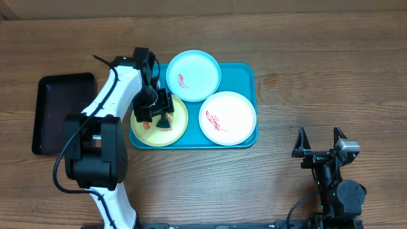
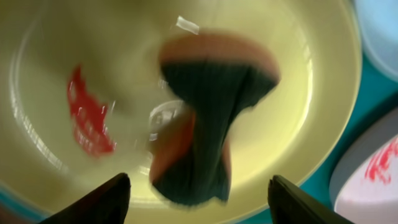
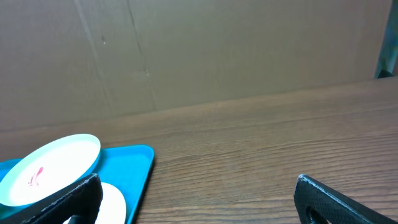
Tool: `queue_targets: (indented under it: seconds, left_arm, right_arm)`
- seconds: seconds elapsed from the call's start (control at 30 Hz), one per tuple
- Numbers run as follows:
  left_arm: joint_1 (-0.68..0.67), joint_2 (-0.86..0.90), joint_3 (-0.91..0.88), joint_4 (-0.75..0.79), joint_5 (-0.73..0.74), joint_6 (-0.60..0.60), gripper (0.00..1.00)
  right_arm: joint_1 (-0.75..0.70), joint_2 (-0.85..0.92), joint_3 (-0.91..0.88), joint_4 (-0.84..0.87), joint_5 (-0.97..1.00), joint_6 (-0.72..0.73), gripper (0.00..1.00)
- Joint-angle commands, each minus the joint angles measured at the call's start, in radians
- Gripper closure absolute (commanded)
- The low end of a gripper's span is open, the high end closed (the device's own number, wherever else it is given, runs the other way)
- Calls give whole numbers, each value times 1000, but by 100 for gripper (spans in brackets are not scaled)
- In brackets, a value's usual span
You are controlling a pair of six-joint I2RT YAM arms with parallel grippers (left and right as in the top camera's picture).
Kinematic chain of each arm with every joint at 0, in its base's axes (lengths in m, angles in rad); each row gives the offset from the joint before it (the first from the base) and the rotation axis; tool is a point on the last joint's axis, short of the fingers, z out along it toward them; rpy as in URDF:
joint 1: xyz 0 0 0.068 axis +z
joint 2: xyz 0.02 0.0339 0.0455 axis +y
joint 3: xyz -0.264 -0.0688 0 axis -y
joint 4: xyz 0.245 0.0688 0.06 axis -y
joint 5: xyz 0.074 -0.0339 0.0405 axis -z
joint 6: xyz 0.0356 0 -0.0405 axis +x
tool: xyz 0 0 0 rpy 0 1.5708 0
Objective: Clean dirty plates on tray and stack at the side
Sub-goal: 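Place the sponge onto the yellow-rimmed plate with the left gripper, then move the right gripper to grip the yellow plate's rim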
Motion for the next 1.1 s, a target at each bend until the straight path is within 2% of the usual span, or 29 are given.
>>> queue_targets:
  seconds: [0.0, 0.1, 0.2, 0.27, 0.33, 0.5, 0.57, 0.63, 0.7, 0.83, 0.93, 1.0, 1.07]
  left_arm:
    - [48, 0, 153, -79, -15, -3, 32]
    - [93, -20, 307, -183, -10, 16, 37]
    - [136, -58, 427, -233, -12, 49, 33]
    - [172, -93, 479, -237, -20, 70, 23]
    - [198, -117, 486, -240, -42, 69, 0]
    - [227, -119, 484, -256, -46, 69, 0]
    - [227, -119, 482, -256, -46, 69, 0]
    - [227, -119, 482, -256, -46, 69, 0]
    - [227, -119, 481, -256, -46, 69, 0]
    - [227, -119, 481, -255, -46, 69, 0]
    - [227, -119, 481, -255, -45, 68, 0]
    - [227, -119, 481, -255, -39, 68, 0]
    - [227, -119, 481, -255, -38, 68, 0]
  right_arm:
    - [-2, -10, -10, 8, 5, -4, 0]
    - [-2, -10, -10, 8, 5, -4, 0]
    - [-2, -10, -10, 8, 5, -4, 0]
    - [-2, -10, -10, 8, 5, -4, 0]
    - [-2, -10, -10, 8, 5, -4, 0]
    - [-2, -10, -10, 19, 18, -22, 0]
    - [-2, -10, -10, 103, 68, -36, 0]
    - [2, -10, -11, 174, -54, 98, 0]
    - [5, -10, -11, 167, -183, 195, 0]
    - [5, -10, -10, 290, -249, 314, 0]
    - [5, -10, -10, 438, -321, 357, 0]
    - [5, -10, -5, 644, -381, 357, 0]
    - [5, -10, 36, 755, -379, 356, 0]
